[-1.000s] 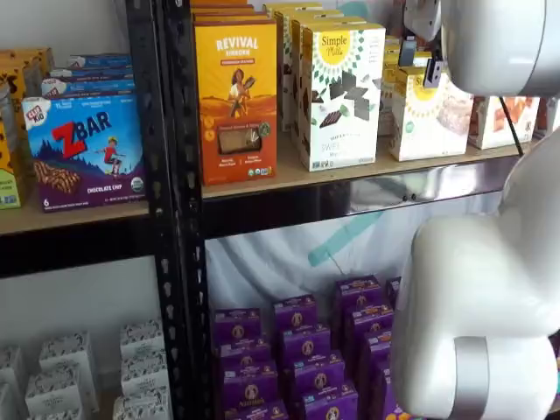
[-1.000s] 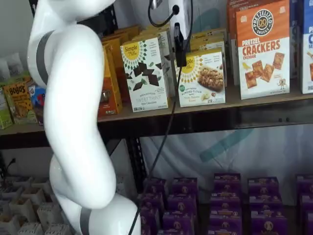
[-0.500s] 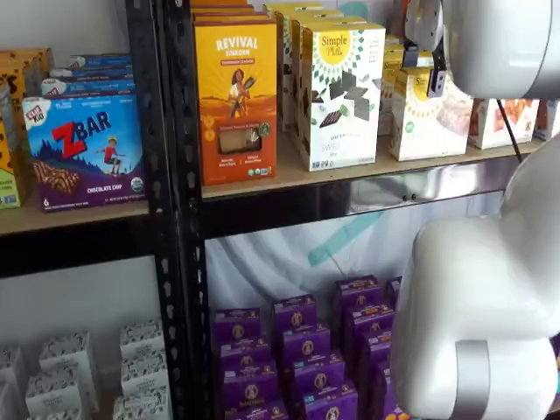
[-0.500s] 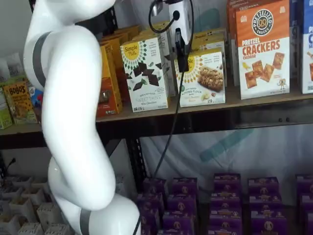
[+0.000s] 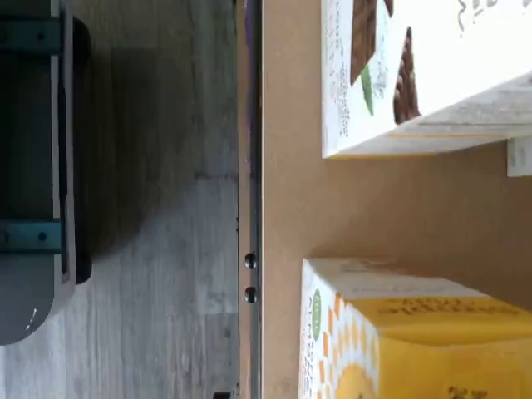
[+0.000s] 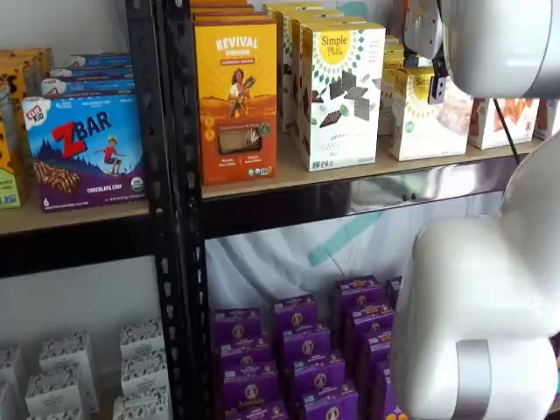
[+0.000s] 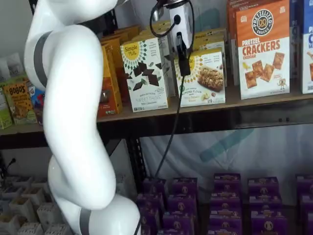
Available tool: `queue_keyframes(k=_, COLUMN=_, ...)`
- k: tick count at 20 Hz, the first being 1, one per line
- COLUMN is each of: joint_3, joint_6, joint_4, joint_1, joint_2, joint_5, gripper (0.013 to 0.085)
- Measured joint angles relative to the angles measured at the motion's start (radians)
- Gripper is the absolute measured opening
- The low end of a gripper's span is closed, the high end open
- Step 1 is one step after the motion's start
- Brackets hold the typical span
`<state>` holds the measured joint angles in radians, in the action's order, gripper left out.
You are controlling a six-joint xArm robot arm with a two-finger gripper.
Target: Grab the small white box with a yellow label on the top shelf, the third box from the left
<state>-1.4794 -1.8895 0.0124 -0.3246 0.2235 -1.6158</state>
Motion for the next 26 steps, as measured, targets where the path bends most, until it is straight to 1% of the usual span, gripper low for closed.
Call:
queue_keyframes(k=3, joint_3=0.002, joint_6=0.004, joint_4=-0.005, joint_1=0.004, joint_2=-0.003, joint_5=0.000, gripper=0.0850)
queue_keyframes(k=11, joint_3=0.004, joint_6=0.007, joint_4=0.003, joint_1=0.006, joint_2=-0.009, joint_5=0.008, gripper=0.0850)
queue_keyframes(k=13, joint_3=0.002, joint_6=0.007, joint_4=0.007, joint_1=0.005, joint_2=-0.012, joint_5=0.007, gripper=0.0770)
queue_keyframes(k=14, joint_3=0.000, joint_6=0.007, joint_4=0.009, joint_1=0.005, joint_2=-0.012, joint_5=0.005, gripper=0.0770)
queue_keyframes(k=16, joint_3=-0.003, joint_6=0.007, joint_4=0.012, joint_1=0.005, joint_2=-0.014, joint_5=0.002, gripper=0.0690)
queue_keyframes(k=17, joint_3=-0.004, joint_6=0.008, joint_4=0.013, joint_1=0.005, joint_2=-0.015, joint_5=0.001, gripper=0.0690)
queue_keyframes(k=19, joint_3=-0.008, joint_6=0.009, joint_4=0.017, joint_1=0.006, joint_2=-0.016, joint_5=-0.003, gripper=0.0610)
queue_keyframes(k=23, joint_3=-0.011, joint_6=0.010, joint_4=0.019, joint_1=0.007, joint_2=-0.016, joint_5=-0.007, gripper=0.0610)
queue_keyframes(k=25, joint_3=-0.011, joint_6=0.010, joint_4=0.023, joint_1=0.006, joint_2=-0.015, joint_5=-0.007, gripper=0.0530)
queue_keyframes(k=26, joint_3=-0.011, joint_6=0.010, joint_4=0.023, joint_1=0.006, joint_2=-0.015, joint_5=-0.007, gripper=0.0530)
